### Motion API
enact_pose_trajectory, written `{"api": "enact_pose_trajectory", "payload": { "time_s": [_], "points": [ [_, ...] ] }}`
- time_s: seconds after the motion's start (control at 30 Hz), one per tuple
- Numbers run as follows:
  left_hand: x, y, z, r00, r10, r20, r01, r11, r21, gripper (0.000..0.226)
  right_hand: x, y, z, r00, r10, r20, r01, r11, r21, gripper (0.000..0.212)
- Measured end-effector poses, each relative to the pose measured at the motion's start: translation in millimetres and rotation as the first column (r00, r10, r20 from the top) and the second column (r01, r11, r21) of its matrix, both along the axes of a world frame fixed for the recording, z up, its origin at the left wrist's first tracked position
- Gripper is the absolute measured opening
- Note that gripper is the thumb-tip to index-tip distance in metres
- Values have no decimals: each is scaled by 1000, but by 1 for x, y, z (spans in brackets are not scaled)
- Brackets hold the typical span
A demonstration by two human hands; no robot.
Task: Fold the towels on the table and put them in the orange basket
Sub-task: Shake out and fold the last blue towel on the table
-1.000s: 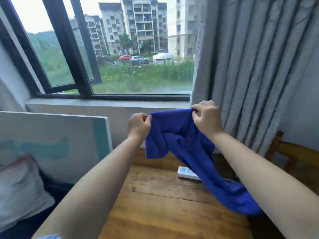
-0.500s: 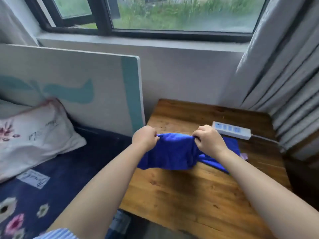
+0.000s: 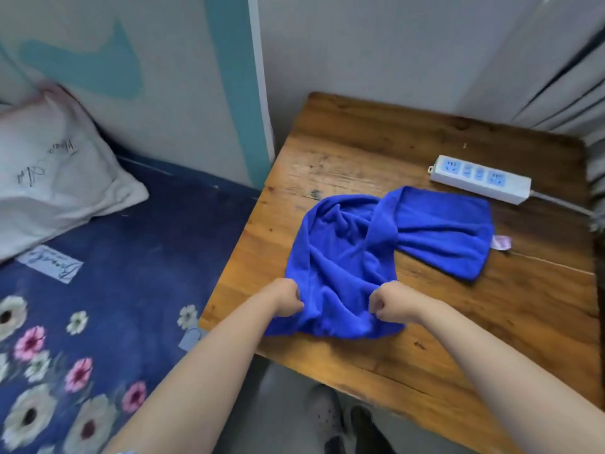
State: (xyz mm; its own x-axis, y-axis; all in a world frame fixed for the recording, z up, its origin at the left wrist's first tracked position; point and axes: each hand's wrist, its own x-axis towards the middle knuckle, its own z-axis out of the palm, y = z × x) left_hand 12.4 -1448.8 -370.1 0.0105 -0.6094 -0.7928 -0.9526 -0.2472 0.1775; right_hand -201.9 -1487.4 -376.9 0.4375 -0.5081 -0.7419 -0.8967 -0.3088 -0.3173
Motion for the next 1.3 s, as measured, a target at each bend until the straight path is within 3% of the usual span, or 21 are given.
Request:
{"api": "enact_pose_trajectory", "payload": {
  "time_s": [0.1, 0.2, 0.27, 0.4, 0.47, 0.6, 0.7, 0.87, 0.97, 1.07, 1.17, 1.3],
  "points": [
    [3, -16, -2, 966, 258, 16, -251, 951, -181, 32, -10, -22, 1, 981, -168, 97, 185, 961, -206, 21],
    [3, -37, -5, 901, 433, -14, -418, 862, -286, 21, -16, -47, -1, 875, -411, 257, 482, 790, -378, 20],
    [2, -48, -7, 864, 503, -10, -480, 819, -314, 25, -14, -58, -4, 777, -543, 318, 629, 685, -367, 27],
    [-1, -63, -18, 817, 577, 8, -555, 790, -260, 31, -11, -76, -17, 613, -719, 326, 789, 582, -199, 22],
    [-1, -67, -27, 794, 608, 15, -589, 775, -229, 32, -9, -80, -22, 594, -744, 305, 803, 567, -181, 34],
    [2, -69, -42, 773, 635, -7, -621, 753, -216, 33, -4, -83, -27, 536, -790, 298, 844, 509, -169, 30],
    [6, -72, -51, 755, 648, -95, -650, 724, -231, 24, -4, -82, -28, 516, -795, 318, 856, 479, -193, 19],
    [11, -79, -45, 724, 641, -254, -689, 685, -235, 37, -6, -74, -17, 487, -806, 337, 870, 410, -275, 18],
    [17, -91, -25, 656, 636, -405, -739, 652, -173, 21, -4, -71, 2, 466, -813, 349, 875, 366, -317, 20],
    [22, -107, 5, 663, 569, -486, -686, 722, -90, 9, -1, -70, 32, 469, -794, 387, 868, 333, -368, 22],
    [22, -129, 36, 658, 511, -553, -677, 722, -138, 15, -1, -72, 66, 473, -774, 420, 862, 308, -404, 26],
    [13, -149, 88, 641, 360, -678, -660, 710, -247, 6, -1, -76, 121, 508, -699, 503, 835, 259, -485, 22]
  ]
}}
